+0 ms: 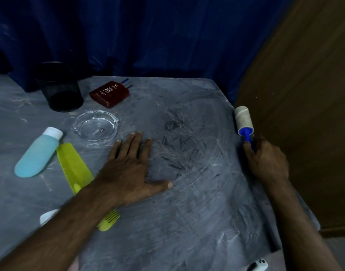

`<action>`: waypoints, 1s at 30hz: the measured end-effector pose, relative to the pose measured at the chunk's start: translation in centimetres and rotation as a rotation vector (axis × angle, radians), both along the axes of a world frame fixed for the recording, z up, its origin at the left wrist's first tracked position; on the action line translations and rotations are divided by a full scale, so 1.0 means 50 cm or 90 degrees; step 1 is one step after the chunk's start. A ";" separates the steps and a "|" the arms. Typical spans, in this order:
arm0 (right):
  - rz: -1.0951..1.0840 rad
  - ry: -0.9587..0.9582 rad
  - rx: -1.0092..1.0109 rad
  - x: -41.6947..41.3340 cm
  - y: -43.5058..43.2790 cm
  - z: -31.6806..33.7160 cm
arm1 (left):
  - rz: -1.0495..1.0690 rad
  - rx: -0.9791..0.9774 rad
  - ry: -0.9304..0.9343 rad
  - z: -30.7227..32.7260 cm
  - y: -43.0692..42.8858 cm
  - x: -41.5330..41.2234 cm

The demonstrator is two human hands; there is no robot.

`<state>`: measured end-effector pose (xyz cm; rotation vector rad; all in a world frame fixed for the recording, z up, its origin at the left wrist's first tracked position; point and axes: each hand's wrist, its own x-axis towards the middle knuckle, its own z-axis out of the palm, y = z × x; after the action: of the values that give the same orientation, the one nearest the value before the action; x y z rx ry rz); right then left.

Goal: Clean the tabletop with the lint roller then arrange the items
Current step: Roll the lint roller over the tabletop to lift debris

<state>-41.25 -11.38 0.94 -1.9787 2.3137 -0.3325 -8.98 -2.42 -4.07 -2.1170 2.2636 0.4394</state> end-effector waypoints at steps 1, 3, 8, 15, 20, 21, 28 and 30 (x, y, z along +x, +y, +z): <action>0.003 -0.001 -0.003 -0.001 0.000 -0.001 | 0.001 -0.001 -0.002 0.001 0.001 -0.001; 0.012 -0.007 -0.003 0.002 -0.002 -0.004 | 0.006 -0.005 0.003 0.002 0.001 -0.002; 0.094 -0.029 -0.023 0.046 -0.001 -0.006 | 0.006 0.002 0.012 0.004 0.001 -0.003; 0.208 -0.042 -0.024 0.162 0.003 -0.020 | 0.007 -0.007 0.023 0.004 0.001 -0.003; 0.273 -0.009 -0.021 0.238 0.017 -0.033 | 0.006 -0.007 0.031 0.006 0.002 -0.004; 0.292 -0.009 -0.026 0.251 0.021 -0.035 | 0.007 -0.007 0.031 0.007 0.002 -0.004; 0.385 -0.011 -0.085 0.313 0.045 -0.047 | 0.011 -0.016 0.039 0.005 0.004 -0.005; 0.400 -0.006 -0.090 0.320 0.048 -0.046 | 0.011 -0.017 0.039 0.003 0.004 -0.005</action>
<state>-25.23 -8.98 -1.34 -2.6147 1.5707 -0.4507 -9.23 -2.22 -3.91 -2.1663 2.2982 0.4832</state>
